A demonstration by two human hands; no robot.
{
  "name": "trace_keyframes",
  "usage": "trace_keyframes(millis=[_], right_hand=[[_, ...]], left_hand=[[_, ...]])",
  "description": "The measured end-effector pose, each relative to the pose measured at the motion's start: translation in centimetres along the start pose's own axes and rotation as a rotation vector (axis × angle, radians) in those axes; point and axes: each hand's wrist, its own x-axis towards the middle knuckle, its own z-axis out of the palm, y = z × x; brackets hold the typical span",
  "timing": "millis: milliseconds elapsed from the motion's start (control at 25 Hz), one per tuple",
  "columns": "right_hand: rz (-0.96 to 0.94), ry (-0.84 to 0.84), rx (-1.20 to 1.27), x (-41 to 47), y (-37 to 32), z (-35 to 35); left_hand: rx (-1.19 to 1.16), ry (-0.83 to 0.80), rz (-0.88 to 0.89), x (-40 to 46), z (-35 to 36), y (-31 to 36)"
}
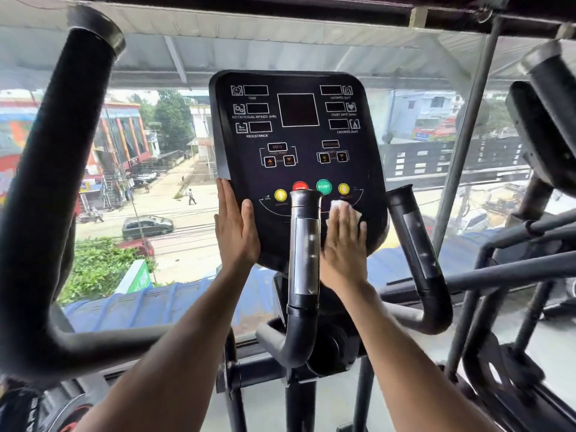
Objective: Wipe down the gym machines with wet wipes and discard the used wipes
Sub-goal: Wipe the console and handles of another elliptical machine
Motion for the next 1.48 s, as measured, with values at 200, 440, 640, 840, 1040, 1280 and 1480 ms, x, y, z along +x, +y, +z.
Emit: trace_keyframes(millis=[200,440,640,840,1040,1280,1480], right_hand=[[-0.447,0.068,0.071,-4.6,-1.1,1.5],[-0.202,0.174,0.227,-4.1,5.2,0.3],[-0.323,0.156,0.372,-7.3,3.4,-0.5],[0.147,0.005,1.087,-11.0,-0.9,-5.6],[0.401,-0.173,1.56,-14.9,-4.0,-7.4],[0.547,0.046,1.403,-21.5,-4.7,-4.1],[0.615,-0.083,1.365,-26.4,-6.0,-1.4]], left_hand=[[0.033,-0.044,-0.117,0.0,-0.3,0.9],[-0.023,-0.112,-0.207,-1.8,-0.5,2.4],[0.011,-0.175,-0.158,-4.2,-1.5,1.8],[0.061,-0.294,-0.154,-4.5,-3.1,1.6],[0.072,-0.337,-0.13,-6.5,-5.4,1.1],[0.032,-0.343,-0.205,-14.0,-8.7,0.0],[0.043,-0.347,-0.231,-20.9,-12.6,-2.1]])
